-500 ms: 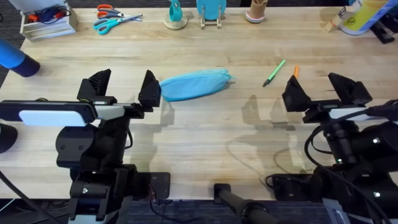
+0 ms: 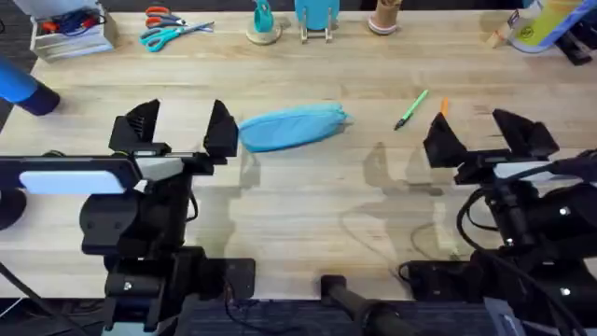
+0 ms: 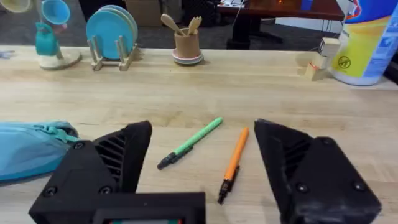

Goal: Unzip the bag, pick up the pens from the table one at a time and place them inside, then zip the bag closed.

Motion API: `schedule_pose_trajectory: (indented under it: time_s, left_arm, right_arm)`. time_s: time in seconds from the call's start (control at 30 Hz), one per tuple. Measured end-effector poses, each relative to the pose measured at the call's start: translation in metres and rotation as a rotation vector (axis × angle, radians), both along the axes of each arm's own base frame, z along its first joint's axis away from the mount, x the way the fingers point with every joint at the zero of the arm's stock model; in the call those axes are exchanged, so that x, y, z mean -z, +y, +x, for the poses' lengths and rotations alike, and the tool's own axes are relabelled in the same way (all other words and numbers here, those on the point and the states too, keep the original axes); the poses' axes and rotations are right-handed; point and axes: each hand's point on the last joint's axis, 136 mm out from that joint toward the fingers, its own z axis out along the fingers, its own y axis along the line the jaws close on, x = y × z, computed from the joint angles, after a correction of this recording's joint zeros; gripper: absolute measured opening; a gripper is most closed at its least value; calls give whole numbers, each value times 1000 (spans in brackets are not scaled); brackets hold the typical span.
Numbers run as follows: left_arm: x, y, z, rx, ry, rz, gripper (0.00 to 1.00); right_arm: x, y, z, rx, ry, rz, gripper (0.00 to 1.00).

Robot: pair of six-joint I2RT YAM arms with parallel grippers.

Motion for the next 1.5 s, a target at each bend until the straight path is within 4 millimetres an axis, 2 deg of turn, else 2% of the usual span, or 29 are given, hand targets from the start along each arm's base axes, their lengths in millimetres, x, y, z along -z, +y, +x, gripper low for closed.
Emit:
schedule_pose_trajectory:
  time_s: [0.13,0.23,0.33,0.43,0.57,0.77,0.87,0.97,1.13,1.3,1.5]
  left_arm:
    - [6,1,-2,-7,55,2,994]
    - [0,1,-7,-8,102,2,994]
    - [-20,1,-14,-8,128,2,994]
    - [-48,1,-21,-8,134,2,994]
    - [-75,1,-30,-8,176,2,994]
    - [-92,-1,-31,5,275,1,994]
    - [-90,-7,-27,42,330,20,994]
    - [-79,-14,-22,93,406,58,994]
    - [-60,-26,-14,186,491,118,994]
    - [-53,-33,-12,250,515,213,993]
    - [-49,-50,-19,398,498,368,993]
  right_arm:
    - [0,0,0,0,2,0,995]
    - [-4,0,-2,0,17,-1,995]
    - [-18,0,-4,0,36,-1,995]
    - [-42,0,-8,-1,49,-11,996]
    - [-68,0,-9,-7,117,-48,995]
    - [-92,4,7,-39,261,-74,996]
    - [-101,11,21,-83,312,-66,996]
    - [-107,24,36,-156,349,-46,996]
    - [-105,44,52,-275,400,-6,996]
    - [-96,54,54,-334,437,19,996]
    - [-97,58,53,-355,434,26,996]
